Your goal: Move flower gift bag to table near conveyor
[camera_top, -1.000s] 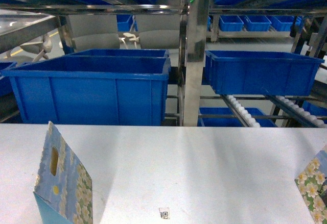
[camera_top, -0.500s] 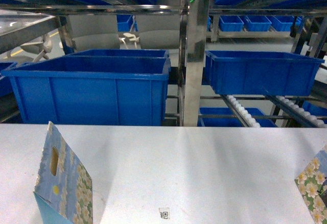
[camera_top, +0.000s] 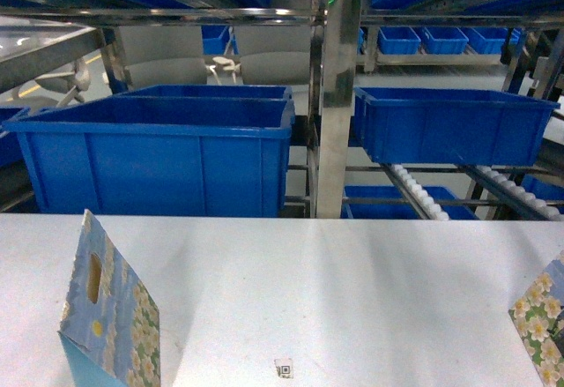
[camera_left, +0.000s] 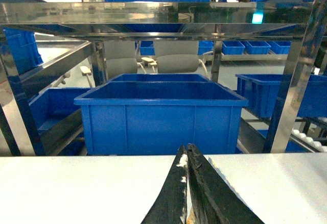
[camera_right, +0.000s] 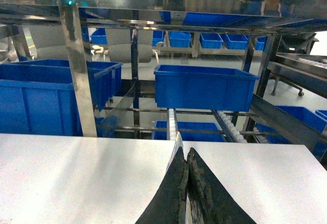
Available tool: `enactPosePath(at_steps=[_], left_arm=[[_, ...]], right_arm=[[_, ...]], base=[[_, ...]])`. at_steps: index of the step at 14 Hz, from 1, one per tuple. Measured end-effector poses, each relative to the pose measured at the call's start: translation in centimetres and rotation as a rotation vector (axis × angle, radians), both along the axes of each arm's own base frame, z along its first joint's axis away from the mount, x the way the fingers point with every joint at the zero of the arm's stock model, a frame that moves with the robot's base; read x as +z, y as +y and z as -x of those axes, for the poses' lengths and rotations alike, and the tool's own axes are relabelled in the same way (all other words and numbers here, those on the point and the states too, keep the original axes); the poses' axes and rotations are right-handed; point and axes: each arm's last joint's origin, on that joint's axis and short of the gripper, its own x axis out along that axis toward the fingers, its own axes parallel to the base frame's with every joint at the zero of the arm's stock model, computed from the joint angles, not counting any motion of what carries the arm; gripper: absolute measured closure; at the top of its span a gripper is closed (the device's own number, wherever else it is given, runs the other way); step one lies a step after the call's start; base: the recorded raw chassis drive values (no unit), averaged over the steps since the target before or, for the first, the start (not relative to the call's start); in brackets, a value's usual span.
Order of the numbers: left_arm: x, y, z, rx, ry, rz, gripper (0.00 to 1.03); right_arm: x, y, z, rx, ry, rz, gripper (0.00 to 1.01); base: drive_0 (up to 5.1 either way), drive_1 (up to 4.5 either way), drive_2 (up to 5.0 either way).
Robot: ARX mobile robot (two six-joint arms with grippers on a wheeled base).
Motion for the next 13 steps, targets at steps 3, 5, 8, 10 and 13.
enactPosePath(at_steps=[3, 5, 8, 10, 13], left_arm=[[-0.2, 0.0, 0.4, 0.000, 0.013, 0.000, 1.01], [-0.1, 0.0, 1.3, -0.001, -0.005, 0.000, 1.01], [-0.4, 0.0, 1.3, 0.000, 0.016, 0.000, 1.01], [-0.4, 0.0, 1.3, 0.000, 0.016, 0.000, 1.01], [-0.4, 0.0, 1.3, 0.000, 0.016, 0.001, 0.72]], right_arm=[[0.0, 0.0, 0.0, 0.000, 0.000, 0.000, 0.99], [0.0, 0.0, 0.0, 0.000, 0.000, 0.000, 0.99], [0.0, 0.0, 0.0, 0.000, 0.000, 0.000, 0.99], [0.0, 0.0, 0.0, 0.000, 0.000, 0.000, 0.99], [0.0, 0.0, 0.0, 0.000, 0.000, 0.001, 0.61]], base=[[0.0, 0.00, 0.0], [0.0, 0.00, 0.0], [0.0, 0.00, 0.0], [0.0, 0.00, 0.0], [0.0, 0.00, 0.0]])
